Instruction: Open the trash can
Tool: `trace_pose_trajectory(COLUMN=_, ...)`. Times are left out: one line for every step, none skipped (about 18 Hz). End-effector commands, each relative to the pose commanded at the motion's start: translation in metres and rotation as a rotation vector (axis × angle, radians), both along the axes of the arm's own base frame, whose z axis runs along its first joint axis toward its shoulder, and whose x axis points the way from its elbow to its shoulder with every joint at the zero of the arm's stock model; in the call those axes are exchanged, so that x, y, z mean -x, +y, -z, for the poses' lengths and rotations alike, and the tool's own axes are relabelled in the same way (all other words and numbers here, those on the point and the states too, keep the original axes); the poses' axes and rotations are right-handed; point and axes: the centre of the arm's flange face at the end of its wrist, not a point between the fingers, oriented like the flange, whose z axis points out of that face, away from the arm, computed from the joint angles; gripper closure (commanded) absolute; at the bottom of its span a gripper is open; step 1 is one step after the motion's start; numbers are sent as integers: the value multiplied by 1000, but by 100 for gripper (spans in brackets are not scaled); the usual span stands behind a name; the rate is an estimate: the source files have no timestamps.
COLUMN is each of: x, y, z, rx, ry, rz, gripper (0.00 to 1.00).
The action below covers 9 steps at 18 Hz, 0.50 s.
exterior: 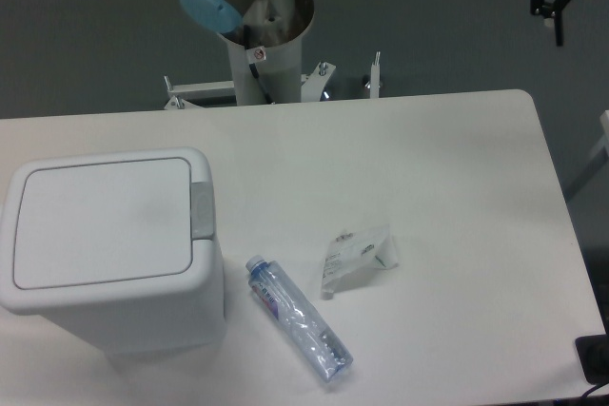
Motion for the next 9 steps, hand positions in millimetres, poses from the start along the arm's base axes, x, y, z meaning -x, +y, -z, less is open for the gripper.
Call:
trace_pose_trajectory(x=0, y=0, z=0, rx=1, ry=0, rz=-1, gripper=0)
trace_pose_trajectory(x=-1, y=0, z=0, rx=3, ry=0, rz=-2, gripper=0)
trace_pose_trajectory(x=-1, y=0, z=-1, rx=2, ry=1, rz=-3, gripper=0)
trace_pose_trajectory(x=-1, y=0, z=0, rx=3, ry=-2, rz=-3, gripper=0)
trace_pose_trajectory(x=0, y=0, z=1, rx=-3, ry=-8, rz=-13, gripper=0)
trace_pose_trajectory(x=-1, y=3, z=2, rx=-18, ry=-21, rz=-35, gripper=0)
trace_pose_trajectory(x=-1, y=10, z=6, rx=-41, ry=-46, rz=-61, gripper=0)
trace_pose_trajectory(x=-2, y=20, z=8, rx=-68, ry=-70, rz=-93, gripper=0)
trace_pose_trajectory(x=-5, y=36, z=12, rx=-97, ry=-99, rz=-120, gripper=0)
